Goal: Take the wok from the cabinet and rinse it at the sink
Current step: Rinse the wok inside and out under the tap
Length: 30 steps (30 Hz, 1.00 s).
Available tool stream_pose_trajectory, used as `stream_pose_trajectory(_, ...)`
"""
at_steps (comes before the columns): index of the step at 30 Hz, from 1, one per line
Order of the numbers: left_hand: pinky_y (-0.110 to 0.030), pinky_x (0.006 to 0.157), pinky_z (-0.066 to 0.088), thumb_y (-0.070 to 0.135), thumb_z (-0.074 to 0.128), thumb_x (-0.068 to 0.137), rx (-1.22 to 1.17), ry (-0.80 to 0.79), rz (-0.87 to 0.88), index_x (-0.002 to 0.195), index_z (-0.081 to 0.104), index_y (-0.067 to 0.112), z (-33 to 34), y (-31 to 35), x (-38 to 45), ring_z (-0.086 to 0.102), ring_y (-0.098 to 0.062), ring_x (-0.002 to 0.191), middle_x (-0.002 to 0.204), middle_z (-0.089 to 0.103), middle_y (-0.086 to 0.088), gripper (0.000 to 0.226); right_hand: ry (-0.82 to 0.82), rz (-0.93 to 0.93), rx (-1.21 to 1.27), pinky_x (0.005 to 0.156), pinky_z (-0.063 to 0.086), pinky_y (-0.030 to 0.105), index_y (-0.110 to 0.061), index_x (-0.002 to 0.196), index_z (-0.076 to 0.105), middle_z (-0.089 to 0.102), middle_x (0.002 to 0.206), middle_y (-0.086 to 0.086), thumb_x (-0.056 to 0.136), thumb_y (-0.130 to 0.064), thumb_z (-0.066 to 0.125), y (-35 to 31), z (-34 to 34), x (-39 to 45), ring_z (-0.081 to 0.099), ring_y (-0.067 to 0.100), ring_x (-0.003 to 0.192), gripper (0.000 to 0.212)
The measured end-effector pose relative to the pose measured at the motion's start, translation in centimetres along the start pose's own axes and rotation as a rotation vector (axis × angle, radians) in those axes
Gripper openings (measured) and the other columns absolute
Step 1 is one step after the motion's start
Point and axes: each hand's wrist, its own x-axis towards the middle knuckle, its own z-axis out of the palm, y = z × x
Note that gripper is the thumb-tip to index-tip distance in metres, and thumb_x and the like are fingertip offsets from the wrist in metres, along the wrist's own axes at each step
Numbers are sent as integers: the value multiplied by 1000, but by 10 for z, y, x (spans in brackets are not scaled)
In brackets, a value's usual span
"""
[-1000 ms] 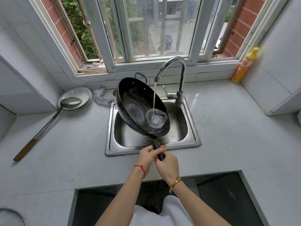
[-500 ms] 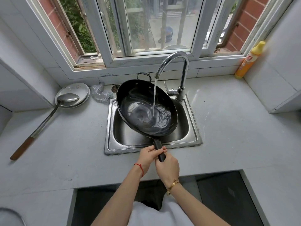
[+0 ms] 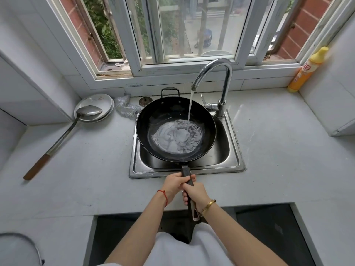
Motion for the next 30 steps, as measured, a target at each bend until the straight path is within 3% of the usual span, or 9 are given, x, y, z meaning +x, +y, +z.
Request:
stream_pose_trajectory(7, -19, 73, 55, 0, 58, 91, 77, 76, -30, 100, 69, 6, -4, -6, 4, 68, -18, 89, 102, 72, -12, 15, 69, 14, -34, 42, 44, 23, -7, 73, 60, 52, 49, 2, 93, -15, 56, 11, 7, 8, 49, 14, 41, 22)
stream_pose_trajectory(10, -30, 87, 55, 6, 66, 87, 171, 134, -9, 106, 70, 7, -8, -12, 9, 67, -25, 103, 107, 72, -15, 19, 78, 6, -38, 43, 45, 24, -8, 72, 60, 53, 51, 4, 93, -16, 57, 15, 9, 10, 49, 15, 42, 23)
stream_pose_trajectory(15, -41, 97, 53, 5, 70, 83, 231, 174, -12, 102, 71, 10, -8, -19, 13, 67, -28, 106, 101, 72, -12, 19, 102, -9, -55, 43, 44, 25, -8, 74, 58, 53, 53, 6, 92, -12, 58, 21, 7, 13, 49, 16, 43, 19)
stream_pose_trajectory(27, -34, 100, 48, 3, 69, 85, 309, 255, -6, 115, 68, 4, -3, -34, 15, 64, -21, 104, 108, 71, -10, 30, 125, 3, -72, 40, 42, 24, -6, 69, 58, 52, 50, 7, 89, -8, 59, 36, 5, 15, 47, 17, 39, 20)
stream_pose_trajectory(30, -38, 102, 48, 4, 70, 84, 319, 261, -9, 115, 68, 5, -3, -34, 15, 64, -22, 106, 110, 71, -10, 31, 123, 0, -69, 41, 43, 25, -6, 69, 58, 52, 50, 7, 89, -8, 59, 36, 5, 16, 47, 18, 39, 20)
